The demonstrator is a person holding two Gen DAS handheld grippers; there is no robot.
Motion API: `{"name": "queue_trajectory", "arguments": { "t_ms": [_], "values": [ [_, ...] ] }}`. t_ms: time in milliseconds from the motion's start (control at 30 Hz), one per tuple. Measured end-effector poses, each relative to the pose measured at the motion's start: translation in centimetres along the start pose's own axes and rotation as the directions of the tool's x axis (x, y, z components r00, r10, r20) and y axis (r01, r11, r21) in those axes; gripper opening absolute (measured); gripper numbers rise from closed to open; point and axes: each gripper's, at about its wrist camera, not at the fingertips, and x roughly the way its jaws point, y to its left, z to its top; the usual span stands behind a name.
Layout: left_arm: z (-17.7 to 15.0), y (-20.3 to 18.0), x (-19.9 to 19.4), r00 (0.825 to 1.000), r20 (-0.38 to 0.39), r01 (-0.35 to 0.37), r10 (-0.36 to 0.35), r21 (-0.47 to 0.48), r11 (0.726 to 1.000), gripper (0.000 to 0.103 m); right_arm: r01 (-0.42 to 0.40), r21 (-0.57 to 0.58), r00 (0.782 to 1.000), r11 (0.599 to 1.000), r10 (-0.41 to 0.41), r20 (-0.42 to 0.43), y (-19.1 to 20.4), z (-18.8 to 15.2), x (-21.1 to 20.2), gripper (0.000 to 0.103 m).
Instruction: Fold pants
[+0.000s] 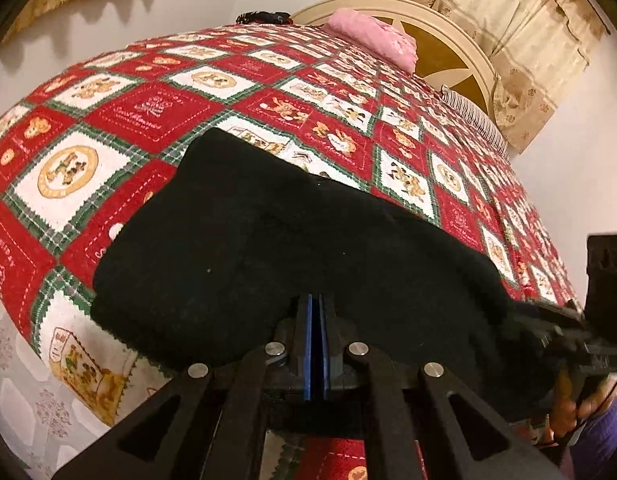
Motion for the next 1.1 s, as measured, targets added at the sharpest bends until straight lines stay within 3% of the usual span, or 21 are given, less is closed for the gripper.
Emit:
{"name": "queue_trajectory", "arguments": {
  "t_ms": [133, 233, 267, 367, 500, 567, 733, 900, 1000, 1100],
  "values": [
    [0.3, 0.4, 0.1, 1.0, -0.015, 0.023, -0.024, -0.027, 0.999, 0.003, -0.12, -0.018, 0.992, 0.993, 0.119, -0.03, 0.9, -0.8, -1.2, 0.069],
    [0.2, 0.4, 0.1, 1.0, -0.013, 0.025, -0.025, -0.026, 0.999, 0.003, -0.155, -0.025, 0.987, 0.988, 0.153, -0.051, 0.6, -1.0, -1.3, 0.069],
    [0.1, 0.3, 0.1, 1.0, -0.011, 0.024, -0.024, -0.025, 0.999, 0.003, -0.144, -0.024, 0.988, 0.989, 0.143, -0.051, 0.4, -0.9, -1.2, 0.069],
    [0.1, 0.2, 0.1, 1.0, -0.009, 0.015, -0.016, -0.019, 1.0, 0.003, 0.004, 0.008, 1.0, 1.0, -0.004, -0.019, -1.1, 0.1, -0.4, 0.068],
    [0.1, 0.2, 0.1, 1.0, -0.011, 0.016, -0.017, -0.019, 1.0, 0.003, -0.026, 0.049, 0.997, 0.998, 0.022, 0.077, -2.0, 1.2, -0.9, 0.068],
    [0.2, 0.2, 0.1, 1.0, -0.012, 0.017, -0.017, -0.021, 1.0, 0.003, 0.015, 0.01, 0.994, 1.0, -0.016, 0.107, -1.9, 1.6, -1.2, 0.068],
    [0.1, 0.2, 0.1, 1.0, -0.009, 0.021, -0.021, -0.026, 0.999, 0.003, 0.029, -0.044, 0.999, 0.999, -0.03, -0.026, -2.1, 1.5, 0.7, 0.068],
    [0.2, 0.3, 0.2, 1.0, -0.01, 0.02, -0.021, -0.026, 0.999, 0.003, -0.075, -0.131, 0.997, 0.989, 0.073, -0.026, 0.7, 0.3, -1.4, 0.068],
    [0.1, 0.4, 0.2, 1.0, -0.01, 0.024, -0.024, -0.028, 0.999, 0.003, -0.066, -0.184, 0.997, 0.981, 0.055, -0.061, 2.0, -0.7, -0.8, 0.069],
    [0.0, 0.4, 0.1, 1.0, -0.008, 0.024, -0.024, -0.027, 0.999, 0.003, -0.051, -0.152, 0.996, 0.987, 0.04, -0.077, 1.2, -0.9, 0.4, 0.069]
  ]
}}
